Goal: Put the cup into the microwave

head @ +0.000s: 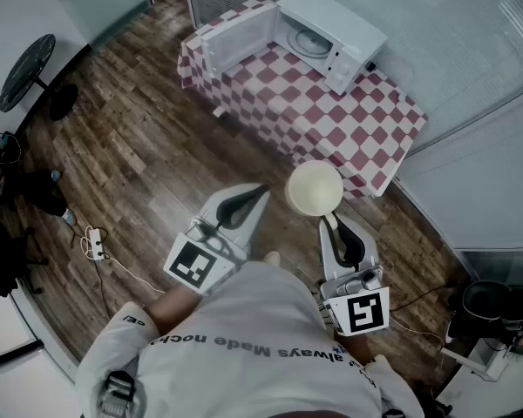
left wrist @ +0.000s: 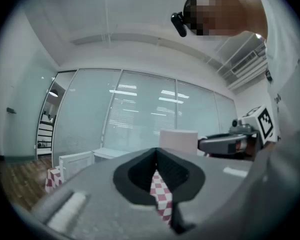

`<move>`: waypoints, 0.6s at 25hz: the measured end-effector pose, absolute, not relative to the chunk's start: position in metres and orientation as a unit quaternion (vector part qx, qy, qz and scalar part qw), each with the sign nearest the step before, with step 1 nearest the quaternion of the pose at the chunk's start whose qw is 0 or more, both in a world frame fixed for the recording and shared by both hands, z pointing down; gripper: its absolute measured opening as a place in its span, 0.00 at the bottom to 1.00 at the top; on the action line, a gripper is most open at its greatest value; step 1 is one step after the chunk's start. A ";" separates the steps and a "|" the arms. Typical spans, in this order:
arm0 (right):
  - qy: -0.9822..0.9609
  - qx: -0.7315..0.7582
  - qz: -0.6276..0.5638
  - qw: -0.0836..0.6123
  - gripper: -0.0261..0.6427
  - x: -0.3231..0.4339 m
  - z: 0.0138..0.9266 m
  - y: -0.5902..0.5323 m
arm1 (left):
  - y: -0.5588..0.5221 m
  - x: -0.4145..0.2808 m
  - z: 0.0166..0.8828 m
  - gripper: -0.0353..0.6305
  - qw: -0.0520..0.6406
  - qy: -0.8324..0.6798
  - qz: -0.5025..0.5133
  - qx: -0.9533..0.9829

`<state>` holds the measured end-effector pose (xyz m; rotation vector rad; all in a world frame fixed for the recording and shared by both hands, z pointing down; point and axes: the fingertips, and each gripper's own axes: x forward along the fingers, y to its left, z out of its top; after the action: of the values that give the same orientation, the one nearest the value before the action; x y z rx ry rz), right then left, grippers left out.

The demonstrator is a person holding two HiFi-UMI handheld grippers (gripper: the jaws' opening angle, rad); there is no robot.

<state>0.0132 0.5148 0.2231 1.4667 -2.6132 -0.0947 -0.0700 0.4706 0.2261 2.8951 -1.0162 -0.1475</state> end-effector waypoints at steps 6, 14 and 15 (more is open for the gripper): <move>-0.868 0.491 -0.030 0.073 0.10 0.006 0.223 0.513 | 0.468 -0.080 0.227 0.06 0.030 -0.330 -0.044 0.943; -0.861 0.503 -0.021 0.073 0.10 -0.016 0.229 0.505 | 0.460 -0.103 0.234 0.06 0.044 -0.319 -0.038 0.946; -0.860 0.505 -0.019 0.073 0.10 -0.019 0.231 0.504 | 0.460 -0.107 0.235 0.06 0.045 -0.316 -0.036 0.947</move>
<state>-0.0190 0.5037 0.2308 1.5156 -2.5820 -0.0581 -0.1068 0.4599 0.2352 2.8921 -0.9647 -0.1100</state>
